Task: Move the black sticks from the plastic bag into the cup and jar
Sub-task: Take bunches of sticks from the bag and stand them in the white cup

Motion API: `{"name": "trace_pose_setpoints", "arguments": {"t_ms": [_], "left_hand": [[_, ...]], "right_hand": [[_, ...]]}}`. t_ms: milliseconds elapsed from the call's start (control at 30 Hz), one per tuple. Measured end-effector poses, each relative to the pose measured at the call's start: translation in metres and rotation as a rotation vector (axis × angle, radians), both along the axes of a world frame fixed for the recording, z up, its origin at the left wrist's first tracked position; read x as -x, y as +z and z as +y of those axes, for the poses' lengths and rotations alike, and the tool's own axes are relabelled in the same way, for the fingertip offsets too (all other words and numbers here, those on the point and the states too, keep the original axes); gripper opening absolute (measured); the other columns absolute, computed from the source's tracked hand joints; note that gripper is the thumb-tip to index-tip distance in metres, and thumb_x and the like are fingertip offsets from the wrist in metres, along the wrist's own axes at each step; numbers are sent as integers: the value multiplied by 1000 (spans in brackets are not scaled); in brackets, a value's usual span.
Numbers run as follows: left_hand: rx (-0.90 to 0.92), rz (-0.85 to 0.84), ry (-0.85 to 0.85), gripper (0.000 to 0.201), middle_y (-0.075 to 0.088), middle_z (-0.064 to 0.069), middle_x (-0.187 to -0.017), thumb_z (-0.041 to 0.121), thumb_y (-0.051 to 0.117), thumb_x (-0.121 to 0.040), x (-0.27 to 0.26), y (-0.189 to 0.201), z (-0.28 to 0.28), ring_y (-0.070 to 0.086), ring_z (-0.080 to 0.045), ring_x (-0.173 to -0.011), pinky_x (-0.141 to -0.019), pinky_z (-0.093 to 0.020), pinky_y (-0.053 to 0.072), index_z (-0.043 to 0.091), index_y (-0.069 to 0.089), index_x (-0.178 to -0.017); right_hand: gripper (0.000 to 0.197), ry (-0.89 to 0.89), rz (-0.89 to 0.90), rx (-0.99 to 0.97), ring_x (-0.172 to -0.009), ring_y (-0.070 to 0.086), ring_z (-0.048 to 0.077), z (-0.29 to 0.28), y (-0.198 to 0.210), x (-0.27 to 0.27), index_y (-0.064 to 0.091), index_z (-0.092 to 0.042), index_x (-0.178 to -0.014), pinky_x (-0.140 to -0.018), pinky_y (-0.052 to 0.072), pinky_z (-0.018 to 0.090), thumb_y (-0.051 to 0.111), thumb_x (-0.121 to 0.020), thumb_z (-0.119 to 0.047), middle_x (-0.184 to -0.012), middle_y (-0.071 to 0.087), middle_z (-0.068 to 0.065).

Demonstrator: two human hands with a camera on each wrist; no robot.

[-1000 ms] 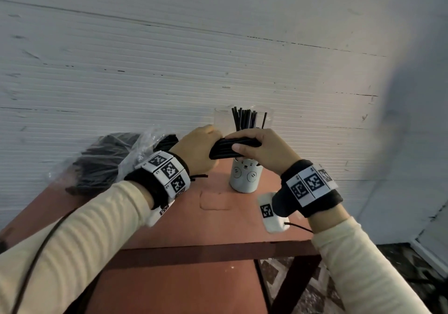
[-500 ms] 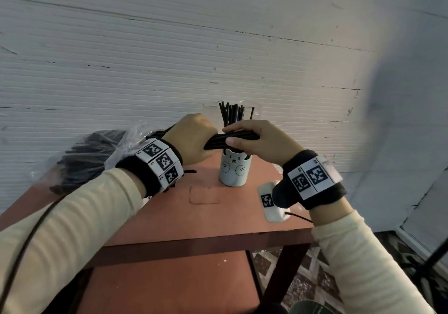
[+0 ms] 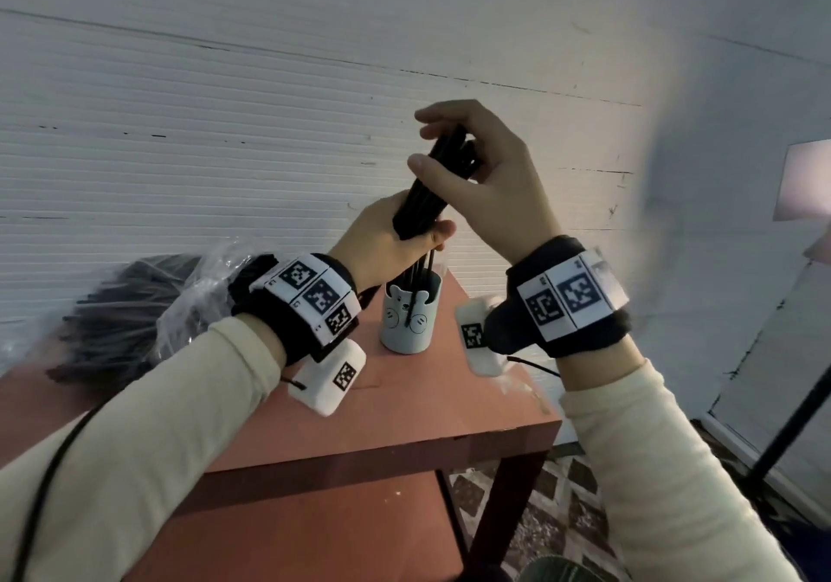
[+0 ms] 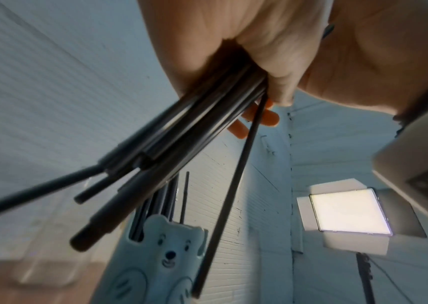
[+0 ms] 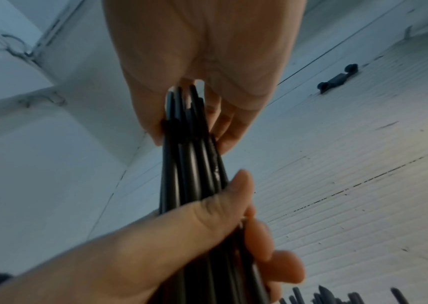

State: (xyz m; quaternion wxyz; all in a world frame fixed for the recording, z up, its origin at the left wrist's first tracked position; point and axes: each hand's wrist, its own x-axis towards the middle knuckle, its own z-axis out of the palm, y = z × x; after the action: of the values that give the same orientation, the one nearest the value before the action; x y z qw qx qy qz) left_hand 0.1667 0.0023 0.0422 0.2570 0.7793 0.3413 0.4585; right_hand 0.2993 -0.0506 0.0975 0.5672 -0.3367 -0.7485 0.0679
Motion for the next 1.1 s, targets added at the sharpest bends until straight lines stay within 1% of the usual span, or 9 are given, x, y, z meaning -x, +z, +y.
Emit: {"name": "trace_pose_setpoints", "arguments": {"t_ms": [133, 300, 367, 467, 567, 667, 800, 967, 1100], "left_hand": [[102, -114, 2, 22, 69, -4, -97, 21, 69, -88, 1, -17, 2, 64, -4, -84, -74, -11, 47, 9, 62, -106], [307, -146, 66, 15, 70, 5, -93, 29, 75, -81, 5, -52, 8, 64, -6, -89, -78, -21, 50, 27, 64, -90], [336, -159, 101, 17, 69, 5, -91, 28, 76, -80, 7, -59, 10, 64, -9, -90, -78, -23, 51, 25, 64, -92], [301, -212, 87, 12, 68, 9, -88, 22, 73, -84, 9, -58, 8, 62, 2, -83, -68, -11, 47, 26, 63, -91], [281, -284, 72, 16, 70, 10, -88, 18, 72, -84, 10, -56, 9, 66, -5, -88, -81, -23, 52, 30, 63, -90], [326, -246, 97, 17, 72, 2, -81, 27, 78, -76, 13, -64, 14, 68, -15, -84, -90, -42, 54, 21, 67, -87], [458, -88, 13, 54, 72, 2, -105, 37, 84, -64, 19, -78, 15, 64, -11, -106, -97, -34, 49, 18, 66, -111], [313, -126, 140, 8, 66, 5, -78, 18, 70, -84, 18, -67, 12, 63, -6, -77, -64, -13, 47, 20, 63, -82], [252, -182, 134, 11, 68, -1, -75, 17, 68, -86, 21, -52, 13, 65, -13, -73, -72, -28, 51, 20, 63, -77]], "right_hand": [[32, -32, -50, 6, -101, 58, 4, 10, -15, 12, 58, -20, -117, -89, 51, 32, 64, -86, -14, -107, 61, -10], [21, -87, -53, 170, -87, 60, 4, 21, -47, 23, 59, -17, -110, -77, 50, 15, 60, -89, -16, -95, 63, -8], [22, -94, -85, 215, -85, 58, 5, 25, -56, 26, 59, -18, -112, -73, 48, 13, 61, -90, -22, -95, 64, -5], [30, -86, -115, 192, -97, 57, 8, 28, -57, 27, 58, -22, -118, -81, 44, 12, 63, -90, -30, -107, 62, -3], [37, -40, -113, 128, -110, 53, 3, 30, -53, 29, 57, -25, -125, -88, 39, 5, 65, -89, -31, -123, 57, -6], [34, -5, -151, 177, -107, 57, 6, 33, -54, 32, 57, -23, -123, -92, 47, 18, 63, -90, -25, -114, 62, -4], [33, -27, -258, 295, -88, 60, 15, 36, -70, 34, 55, -18, -119, -80, 52, 29, 64, -87, -18, -97, 62, -1], [33, -24, -131, 184, -101, 53, 5, 37, -70, 37, 60, -22, -117, -83, 42, 9, 68, -85, -23, -109, 60, -6], [37, -8, -93, 69, -108, 53, 2, 33, -54, 38, 61, -24, -122, -88, 42, 6, 68, -86, -25, -118, 58, -6]]}}
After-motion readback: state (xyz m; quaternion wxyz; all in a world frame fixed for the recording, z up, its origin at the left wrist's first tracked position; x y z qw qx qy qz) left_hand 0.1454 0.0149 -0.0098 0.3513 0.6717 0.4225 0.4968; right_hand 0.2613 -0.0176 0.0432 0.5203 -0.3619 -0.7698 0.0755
